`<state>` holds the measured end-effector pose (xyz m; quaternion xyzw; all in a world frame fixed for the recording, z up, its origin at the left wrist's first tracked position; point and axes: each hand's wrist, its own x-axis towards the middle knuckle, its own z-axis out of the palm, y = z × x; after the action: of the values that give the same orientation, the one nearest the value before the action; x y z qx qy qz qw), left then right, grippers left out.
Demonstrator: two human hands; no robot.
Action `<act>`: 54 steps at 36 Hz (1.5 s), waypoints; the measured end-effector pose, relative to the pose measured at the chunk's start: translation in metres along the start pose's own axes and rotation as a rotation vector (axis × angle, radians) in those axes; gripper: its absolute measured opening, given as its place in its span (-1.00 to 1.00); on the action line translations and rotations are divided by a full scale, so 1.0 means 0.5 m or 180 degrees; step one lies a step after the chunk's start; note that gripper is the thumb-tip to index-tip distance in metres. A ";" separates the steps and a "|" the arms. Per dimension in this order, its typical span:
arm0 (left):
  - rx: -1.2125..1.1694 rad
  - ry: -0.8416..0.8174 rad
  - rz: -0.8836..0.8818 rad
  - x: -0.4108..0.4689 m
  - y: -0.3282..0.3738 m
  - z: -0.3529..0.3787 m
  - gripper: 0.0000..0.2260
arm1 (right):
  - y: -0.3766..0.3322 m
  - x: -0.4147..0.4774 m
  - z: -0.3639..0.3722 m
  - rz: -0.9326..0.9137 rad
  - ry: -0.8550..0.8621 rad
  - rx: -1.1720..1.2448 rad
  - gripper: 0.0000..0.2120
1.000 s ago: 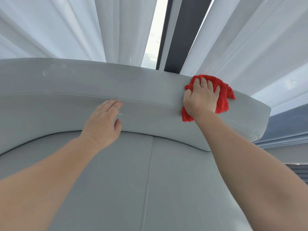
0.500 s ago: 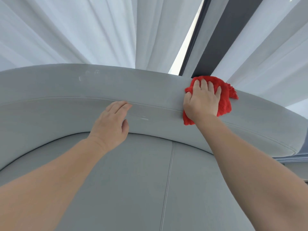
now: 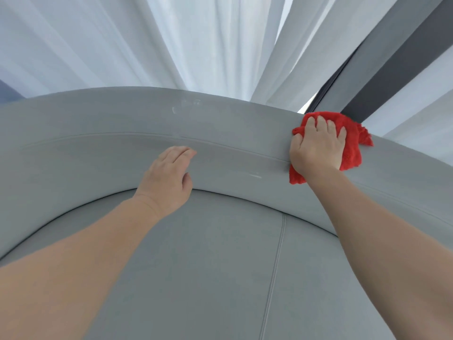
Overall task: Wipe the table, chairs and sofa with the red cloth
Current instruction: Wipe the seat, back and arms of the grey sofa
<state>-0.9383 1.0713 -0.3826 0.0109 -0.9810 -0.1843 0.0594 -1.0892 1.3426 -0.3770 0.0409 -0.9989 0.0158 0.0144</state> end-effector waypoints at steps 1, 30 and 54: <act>-0.0002 0.0021 -0.0031 -0.005 -0.008 -0.003 -0.56 | -0.016 0.002 0.002 -0.0051 0.0001 0.0016 -0.42; 0.0087 0.0132 -0.0571 -0.086 -0.259 -0.094 -0.57 | -0.326 0.026 0.025 -0.0446 0.0151 -0.0059 -0.34; 0.1156 -0.0460 -0.0262 0.160 -0.435 -0.142 -0.23 | -0.407 0.028 0.051 -0.0440 0.0364 0.0053 -0.29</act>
<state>-1.0090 0.8396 -0.3870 0.0483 -0.9986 -0.0068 -0.0217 -1.0870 1.1380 -0.3960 0.1090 -0.9911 0.0255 0.0721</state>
